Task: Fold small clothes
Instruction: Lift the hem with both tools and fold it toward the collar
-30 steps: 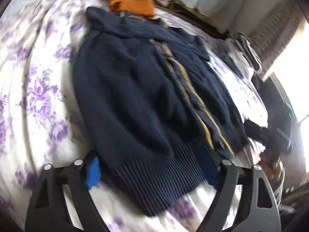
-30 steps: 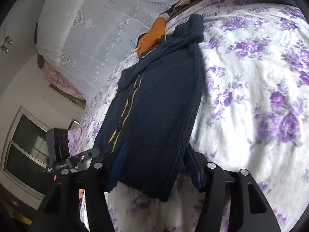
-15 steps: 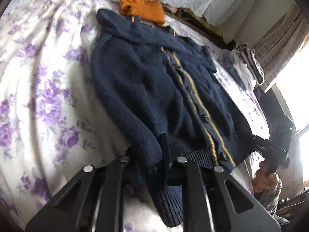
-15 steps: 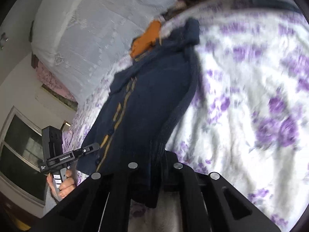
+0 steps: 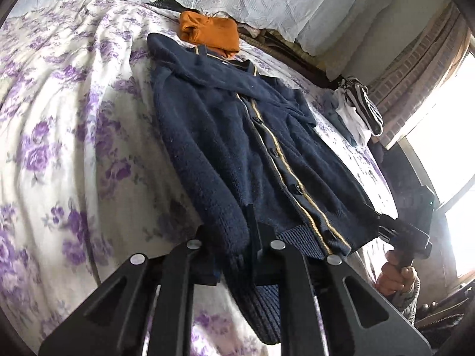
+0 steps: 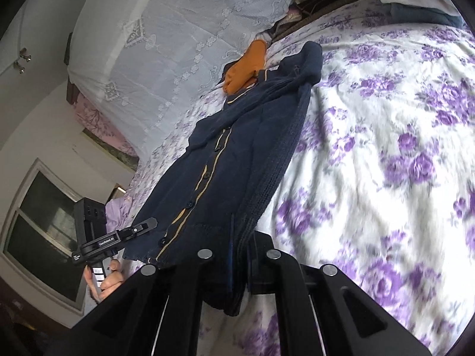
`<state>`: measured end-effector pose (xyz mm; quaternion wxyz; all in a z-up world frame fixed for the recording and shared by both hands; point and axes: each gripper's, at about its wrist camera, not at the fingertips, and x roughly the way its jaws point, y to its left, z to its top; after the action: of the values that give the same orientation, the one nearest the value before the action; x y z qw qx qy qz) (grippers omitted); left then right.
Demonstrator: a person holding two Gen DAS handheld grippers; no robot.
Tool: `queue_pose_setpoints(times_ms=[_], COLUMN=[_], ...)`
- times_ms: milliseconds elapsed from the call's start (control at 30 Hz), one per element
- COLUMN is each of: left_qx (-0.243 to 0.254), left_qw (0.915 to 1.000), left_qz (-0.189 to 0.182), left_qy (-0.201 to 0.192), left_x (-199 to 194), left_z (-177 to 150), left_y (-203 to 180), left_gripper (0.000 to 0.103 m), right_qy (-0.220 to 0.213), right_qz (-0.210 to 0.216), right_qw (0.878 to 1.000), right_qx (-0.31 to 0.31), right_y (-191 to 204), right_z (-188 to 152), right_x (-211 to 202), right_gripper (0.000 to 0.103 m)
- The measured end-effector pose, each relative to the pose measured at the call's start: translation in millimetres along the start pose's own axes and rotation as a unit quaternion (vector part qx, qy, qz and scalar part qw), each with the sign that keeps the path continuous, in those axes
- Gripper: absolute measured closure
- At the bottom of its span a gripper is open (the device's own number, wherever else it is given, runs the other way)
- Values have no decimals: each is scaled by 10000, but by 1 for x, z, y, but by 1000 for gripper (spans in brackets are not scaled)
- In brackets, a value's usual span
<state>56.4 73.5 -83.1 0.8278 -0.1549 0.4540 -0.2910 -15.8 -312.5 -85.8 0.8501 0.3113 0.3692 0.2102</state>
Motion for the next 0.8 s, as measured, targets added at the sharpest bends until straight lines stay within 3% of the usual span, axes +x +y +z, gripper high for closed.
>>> queue_pose_setpoints(times_ms=[233,800], left_qx=[-8,143], left_qw=[9998,9999], left_qz=[-123,-5], left_qy=[122,-69], left_x=[-1,8], left_z=[14,81], left_y=[0,-8], left_gripper=[91,91], right_qy=[7,-25], right_qz=[375,625], right_qw=[9990,9972], right_qx=[236,407], right_y=[1,15], right_z=[19,86], right_x=[-1,21], right_gripper=[96,96])
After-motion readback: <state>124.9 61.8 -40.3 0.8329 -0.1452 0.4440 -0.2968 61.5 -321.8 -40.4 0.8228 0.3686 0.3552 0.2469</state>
